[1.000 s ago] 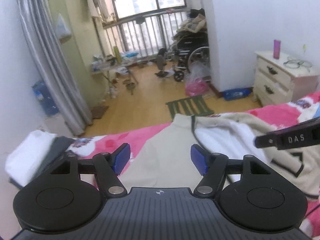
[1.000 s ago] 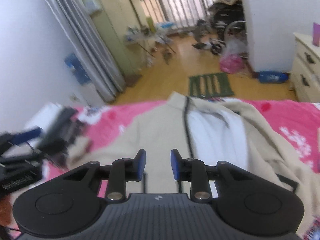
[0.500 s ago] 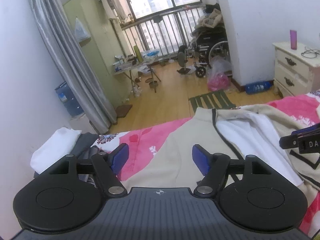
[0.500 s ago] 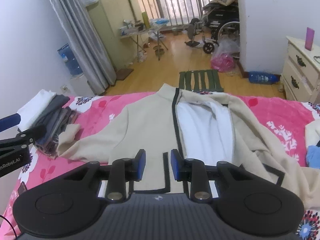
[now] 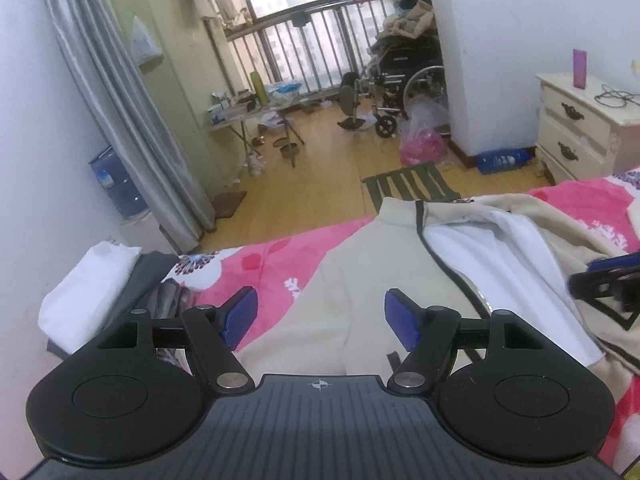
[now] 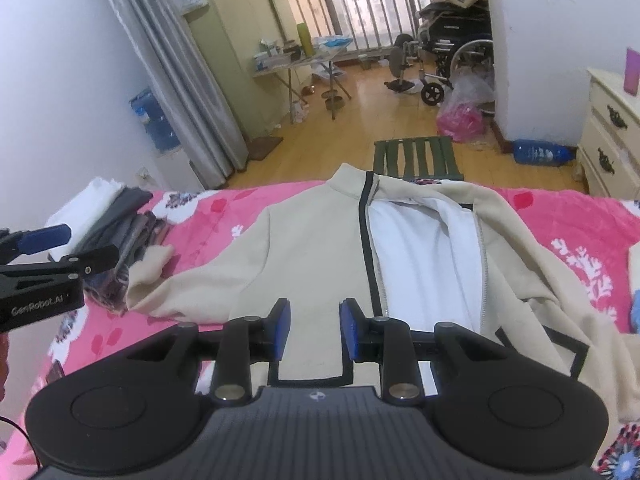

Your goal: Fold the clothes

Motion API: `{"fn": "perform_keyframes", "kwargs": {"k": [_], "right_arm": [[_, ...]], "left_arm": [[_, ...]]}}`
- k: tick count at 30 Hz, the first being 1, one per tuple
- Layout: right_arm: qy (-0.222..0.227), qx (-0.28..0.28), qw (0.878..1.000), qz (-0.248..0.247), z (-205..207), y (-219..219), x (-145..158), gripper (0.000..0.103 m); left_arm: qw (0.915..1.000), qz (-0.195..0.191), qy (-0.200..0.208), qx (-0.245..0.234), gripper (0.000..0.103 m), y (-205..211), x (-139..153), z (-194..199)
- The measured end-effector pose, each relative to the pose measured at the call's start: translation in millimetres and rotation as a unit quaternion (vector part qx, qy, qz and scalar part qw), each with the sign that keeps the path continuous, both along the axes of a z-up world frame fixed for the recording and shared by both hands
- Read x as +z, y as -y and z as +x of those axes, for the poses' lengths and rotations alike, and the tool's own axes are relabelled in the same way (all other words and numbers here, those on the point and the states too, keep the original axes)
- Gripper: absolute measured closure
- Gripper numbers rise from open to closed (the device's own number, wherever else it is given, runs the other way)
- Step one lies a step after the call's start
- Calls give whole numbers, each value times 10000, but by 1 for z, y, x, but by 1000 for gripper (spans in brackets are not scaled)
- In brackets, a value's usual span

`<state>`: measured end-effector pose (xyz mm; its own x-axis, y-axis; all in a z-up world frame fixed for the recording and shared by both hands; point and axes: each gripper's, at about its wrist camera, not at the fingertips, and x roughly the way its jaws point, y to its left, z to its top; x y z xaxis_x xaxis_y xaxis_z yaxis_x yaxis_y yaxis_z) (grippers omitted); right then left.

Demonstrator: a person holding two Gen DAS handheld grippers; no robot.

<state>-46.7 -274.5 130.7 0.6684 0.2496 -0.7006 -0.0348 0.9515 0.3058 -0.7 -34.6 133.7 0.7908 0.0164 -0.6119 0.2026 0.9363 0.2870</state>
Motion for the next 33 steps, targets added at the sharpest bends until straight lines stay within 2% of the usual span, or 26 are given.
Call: {"fn": "perform_keyframes", "kwargs": {"k": [5,11,16,19,21,26,30,33], "right_arm": [[36,-396,9988,300,-3,34,-16,70],[34,-849,9950,522,-15,76,-41,68],[-119,-1131,9934,108,-46,102,-74,66],[-319,-1075,9930,-371,-56,107,-95,66],[-415,-1023,9913,-715,-60,106,-108,66],[-349,-866,9862,-1365,-50,106,-129,66],[-233,-332,9859,-1622,-26,92,-141,65],[-294,-24,9831,-1809,-4,81,-156,65]], "left_arm": [[9993,-36,-294,-214,30,-3,-24,35],[9936,-468,-916,-461,30,10,-76,65],[9839,-616,-1327,-1027,30,35,-120,68],[9744,-723,-1632,-1366,30,51,-143,67],[9714,-722,-1673,-1524,30,57,-154,60],[9637,-692,-1734,-1906,30,71,-180,39],[9566,-667,-1781,-2209,30,82,-201,23],[9540,-465,-1788,-2363,30,85,-210,17]]}}
